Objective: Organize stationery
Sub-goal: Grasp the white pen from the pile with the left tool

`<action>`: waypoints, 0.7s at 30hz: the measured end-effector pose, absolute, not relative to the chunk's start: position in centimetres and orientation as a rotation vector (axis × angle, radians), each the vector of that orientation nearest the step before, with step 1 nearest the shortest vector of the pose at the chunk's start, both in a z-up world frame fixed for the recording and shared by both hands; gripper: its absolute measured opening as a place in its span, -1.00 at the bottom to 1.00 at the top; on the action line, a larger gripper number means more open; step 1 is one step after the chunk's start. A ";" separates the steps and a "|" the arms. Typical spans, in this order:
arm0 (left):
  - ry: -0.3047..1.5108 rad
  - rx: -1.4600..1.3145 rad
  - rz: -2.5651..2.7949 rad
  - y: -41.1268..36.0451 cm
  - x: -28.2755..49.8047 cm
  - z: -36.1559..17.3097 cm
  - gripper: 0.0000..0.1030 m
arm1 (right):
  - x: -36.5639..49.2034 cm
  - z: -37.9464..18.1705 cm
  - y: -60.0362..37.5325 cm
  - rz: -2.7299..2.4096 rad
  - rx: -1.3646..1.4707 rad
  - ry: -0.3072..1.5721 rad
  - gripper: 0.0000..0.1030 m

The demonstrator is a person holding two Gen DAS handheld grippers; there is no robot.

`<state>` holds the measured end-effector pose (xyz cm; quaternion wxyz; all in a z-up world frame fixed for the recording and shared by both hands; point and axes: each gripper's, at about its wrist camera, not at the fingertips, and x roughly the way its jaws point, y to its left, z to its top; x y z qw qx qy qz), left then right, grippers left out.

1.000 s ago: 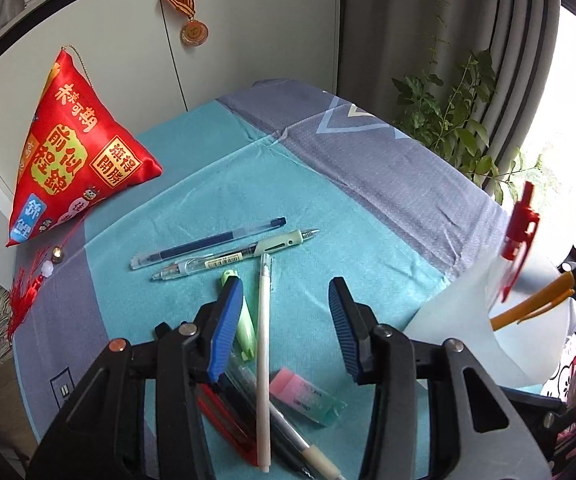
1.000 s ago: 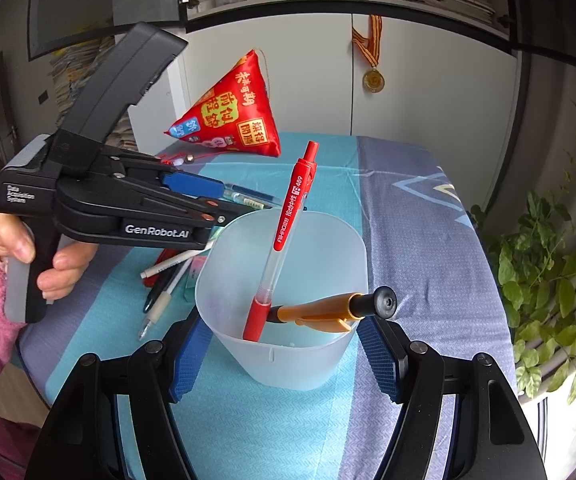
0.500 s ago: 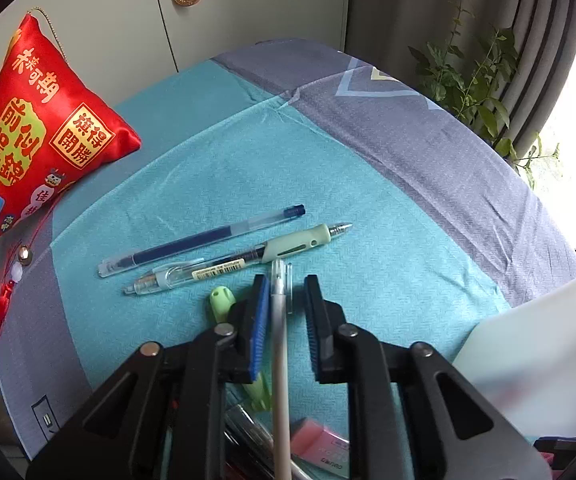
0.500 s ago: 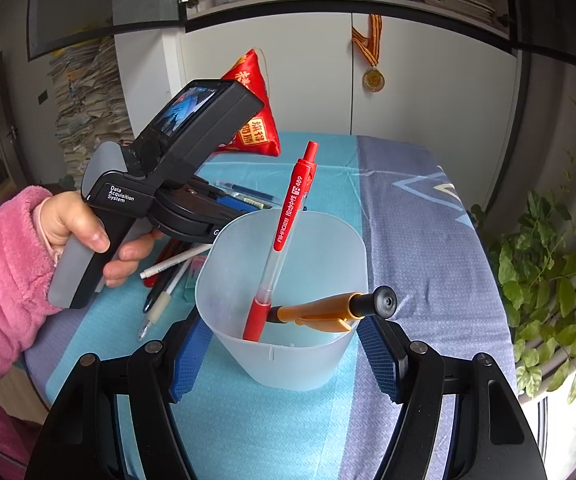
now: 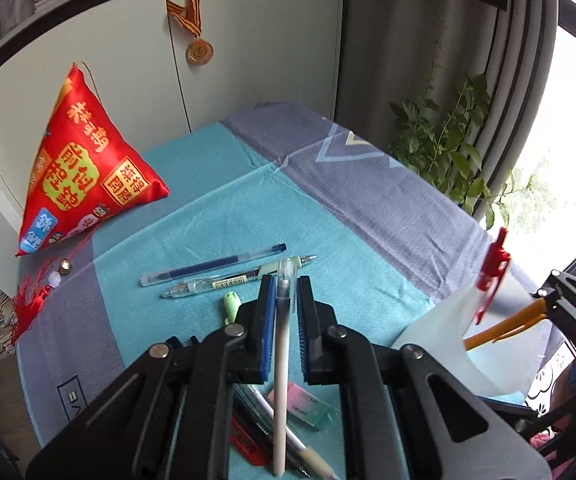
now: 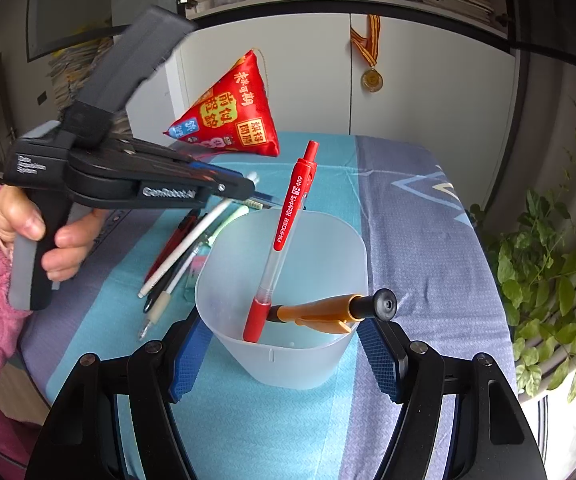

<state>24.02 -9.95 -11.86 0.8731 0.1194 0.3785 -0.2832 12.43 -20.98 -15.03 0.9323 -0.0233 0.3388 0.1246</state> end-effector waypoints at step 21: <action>0.873 0.419 -0.615 -12.6 24.7 -16.1 -0.18 | 11.8 -15.0 -21.0 0.255 -0.042 0.698 0.39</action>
